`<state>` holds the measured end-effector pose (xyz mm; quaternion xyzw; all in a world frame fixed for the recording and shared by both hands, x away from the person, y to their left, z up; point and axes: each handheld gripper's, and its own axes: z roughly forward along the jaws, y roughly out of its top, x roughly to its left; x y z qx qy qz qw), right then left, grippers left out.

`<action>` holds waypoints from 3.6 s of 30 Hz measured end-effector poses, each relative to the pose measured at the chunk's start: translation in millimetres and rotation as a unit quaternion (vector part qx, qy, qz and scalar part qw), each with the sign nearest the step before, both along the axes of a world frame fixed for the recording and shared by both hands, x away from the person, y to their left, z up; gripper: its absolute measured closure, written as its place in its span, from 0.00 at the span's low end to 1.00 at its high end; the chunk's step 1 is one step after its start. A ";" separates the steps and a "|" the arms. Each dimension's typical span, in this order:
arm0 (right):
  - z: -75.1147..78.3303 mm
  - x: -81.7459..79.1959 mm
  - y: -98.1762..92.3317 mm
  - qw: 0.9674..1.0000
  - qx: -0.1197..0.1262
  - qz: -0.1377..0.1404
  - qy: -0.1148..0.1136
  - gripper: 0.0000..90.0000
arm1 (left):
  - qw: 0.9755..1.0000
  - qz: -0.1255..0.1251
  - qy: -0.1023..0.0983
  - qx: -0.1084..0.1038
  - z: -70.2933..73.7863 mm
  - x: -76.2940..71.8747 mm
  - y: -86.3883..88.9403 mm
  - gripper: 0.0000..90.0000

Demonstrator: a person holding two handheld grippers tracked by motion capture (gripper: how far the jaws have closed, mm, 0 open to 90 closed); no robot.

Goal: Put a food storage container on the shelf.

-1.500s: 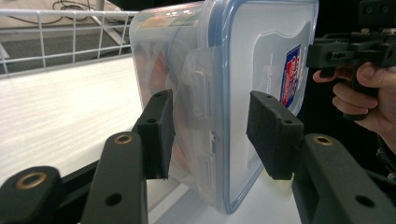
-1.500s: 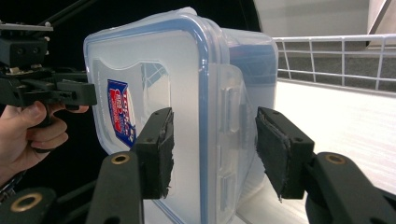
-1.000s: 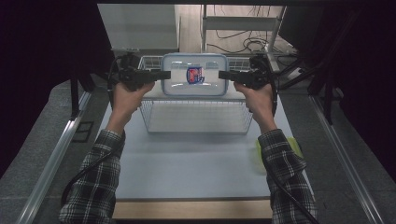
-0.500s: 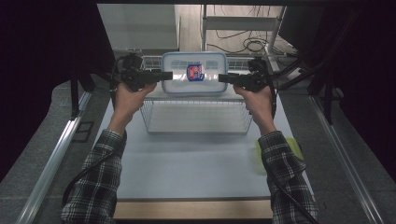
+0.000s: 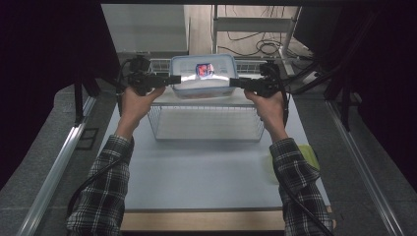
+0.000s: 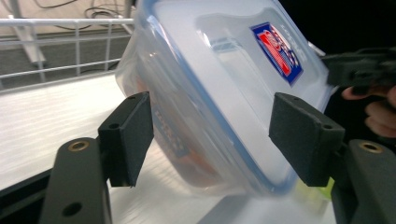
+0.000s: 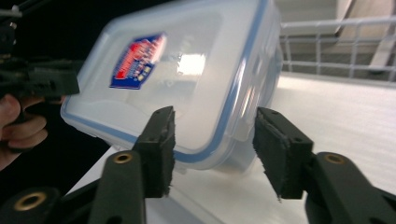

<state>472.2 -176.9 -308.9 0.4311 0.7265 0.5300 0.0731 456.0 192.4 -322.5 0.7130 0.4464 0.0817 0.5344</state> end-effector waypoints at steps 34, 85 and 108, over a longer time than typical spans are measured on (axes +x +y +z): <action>3.7 -48.8 0.5 0.993 -0.076 0.032 -0.085 0.30 | 0.996 -0.021 -0.046 0.076 2.7 -50.6 -3.1 0.24; -99.7 -157.5 -30.6 0.982 -0.135 0.063 -0.120 0.05 | 0.989 -0.051 -0.057 0.127 -120.8 -184.8 -2.3 0.03; -151.0 -191.9 -26.7 0.979 -0.152 0.077 -0.108 0.05 | 0.989 -0.033 -0.079 0.121 -173.3 -228.6 4.4 0.05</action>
